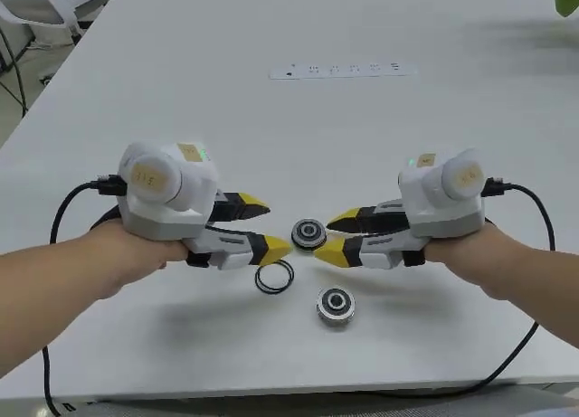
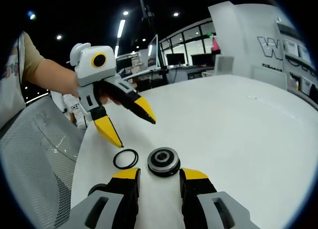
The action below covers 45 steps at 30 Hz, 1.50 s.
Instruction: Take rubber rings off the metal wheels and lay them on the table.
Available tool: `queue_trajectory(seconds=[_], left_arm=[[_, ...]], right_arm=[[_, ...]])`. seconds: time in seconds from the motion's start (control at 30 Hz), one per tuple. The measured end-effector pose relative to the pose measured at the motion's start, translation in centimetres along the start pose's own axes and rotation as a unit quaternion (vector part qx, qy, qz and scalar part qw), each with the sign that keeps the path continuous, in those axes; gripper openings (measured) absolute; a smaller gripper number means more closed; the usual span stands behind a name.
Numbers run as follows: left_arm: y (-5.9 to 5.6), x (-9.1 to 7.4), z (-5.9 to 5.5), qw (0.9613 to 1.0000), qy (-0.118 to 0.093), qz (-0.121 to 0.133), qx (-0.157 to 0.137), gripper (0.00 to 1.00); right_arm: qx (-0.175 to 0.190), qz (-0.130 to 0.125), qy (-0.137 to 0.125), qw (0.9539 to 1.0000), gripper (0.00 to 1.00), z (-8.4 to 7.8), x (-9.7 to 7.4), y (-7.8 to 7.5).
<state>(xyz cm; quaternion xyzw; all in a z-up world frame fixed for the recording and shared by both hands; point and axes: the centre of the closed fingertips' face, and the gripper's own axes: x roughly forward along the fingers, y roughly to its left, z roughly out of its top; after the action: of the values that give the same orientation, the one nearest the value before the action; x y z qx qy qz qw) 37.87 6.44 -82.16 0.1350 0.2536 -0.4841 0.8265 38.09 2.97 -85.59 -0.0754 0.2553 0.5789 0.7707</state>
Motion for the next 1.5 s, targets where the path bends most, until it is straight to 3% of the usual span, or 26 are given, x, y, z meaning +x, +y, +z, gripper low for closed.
queue_trajectory(seconds=[0.37, 1.1, 1.27, 1.43, 1.5], left_arm=[[-0.3, 1.7, -0.1, 0.9999, 0.009, -0.009, 0.004, 0.38], [-0.8, 4.3, 0.2, 0.9992, 0.026, -0.029, 0.011, 0.20], [-0.2, 4.3, 0.1, 0.9994, 0.028, -0.017, 0.010, 0.14], [-0.1, 4.5, 0.1, 0.9993, 0.025, -0.009, 0.026, 0.14], [-0.1, 4.5, 0.2, 0.9996, 0.020, -0.003, 0.017, 0.14]], right_arm=[[-0.001, -0.003, -0.001, 1.0000, 0.32, -0.1, 0.2, -0.1], [0.000, -0.005, -0.008, 1.0000, 0.32, 0.0, 0.1, -0.2], [-0.003, -0.004, -0.007, 1.0000, 0.32, 0.0, 0.2, -0.1], [-0.003, -0.007, -0.011, 0.9999, 0.32, 0.2, 0.3, -0.2], [-0.005, -0.009, -0.012, 0.9999, 0.32, 0.3, 0.4, -0.2]])
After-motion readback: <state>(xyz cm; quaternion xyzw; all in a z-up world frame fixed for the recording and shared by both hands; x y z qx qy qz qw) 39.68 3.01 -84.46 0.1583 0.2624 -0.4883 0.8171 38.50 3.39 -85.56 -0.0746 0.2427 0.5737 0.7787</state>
